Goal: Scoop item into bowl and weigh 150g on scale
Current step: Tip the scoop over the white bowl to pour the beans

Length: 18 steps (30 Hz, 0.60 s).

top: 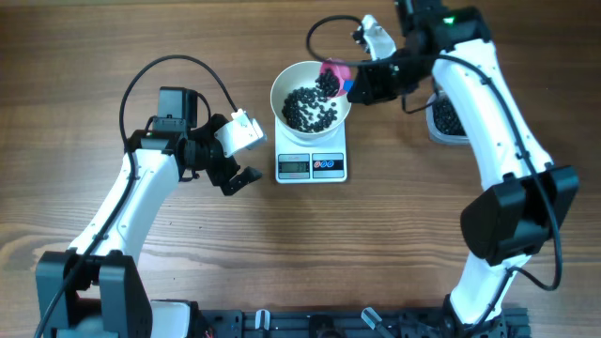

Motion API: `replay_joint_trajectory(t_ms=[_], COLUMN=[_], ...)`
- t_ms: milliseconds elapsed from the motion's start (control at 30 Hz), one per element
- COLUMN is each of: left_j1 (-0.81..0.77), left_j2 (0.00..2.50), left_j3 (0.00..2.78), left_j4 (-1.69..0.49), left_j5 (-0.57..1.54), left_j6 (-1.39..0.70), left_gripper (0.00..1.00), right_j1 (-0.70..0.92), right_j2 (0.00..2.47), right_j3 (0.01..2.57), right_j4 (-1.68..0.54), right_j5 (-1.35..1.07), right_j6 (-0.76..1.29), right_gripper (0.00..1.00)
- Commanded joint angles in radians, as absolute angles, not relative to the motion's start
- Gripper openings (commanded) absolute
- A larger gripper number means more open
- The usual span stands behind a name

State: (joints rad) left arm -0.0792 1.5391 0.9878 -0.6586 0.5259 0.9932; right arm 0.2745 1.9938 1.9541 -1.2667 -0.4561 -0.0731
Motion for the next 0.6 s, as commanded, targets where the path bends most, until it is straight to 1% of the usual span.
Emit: replay_joint_trajectory(t_ms=[0, 133, 300, 467, 567], left_j1=[-0.075, -0.075, -0.075, -0.075, -0.075], left_j2=[1.549, 1.549, 1.549, 1.549, 1.549], left_j3=[0.98, 0.98, 0.98, 0.98, 0.98], left_j4=[-0.659, -0.659, -0.659, -0.659, -0.659], left_j5=[0.549, 0.549, 0.549, 0.549, 0.549], left_j6=[1.003, 1.003, 1.003, 1.003, 1.003], left_gripper=[1.0, 1.0, 1.0, 1.0, 1.0], right_j1=[0.379, 0.488, 0.571, 0.593, 0.589], right_j2=[2.001, 2.001, 2.001, 2.001, 2.001], right_j3=[1.993, 1.993, 1.993, 1.993, 1.993], right_j4=[-1.262, -1.242, -1.211, -1.189, -1.178], right_j5=[-0.136, 0.097, 0.294, 0.335, 0.28], right_j6=[-0.05, -0.052, -0.052, -0.072, -0.079], right_gripper=[0.04, 0.04, 0.04, 0.04, 0.04])
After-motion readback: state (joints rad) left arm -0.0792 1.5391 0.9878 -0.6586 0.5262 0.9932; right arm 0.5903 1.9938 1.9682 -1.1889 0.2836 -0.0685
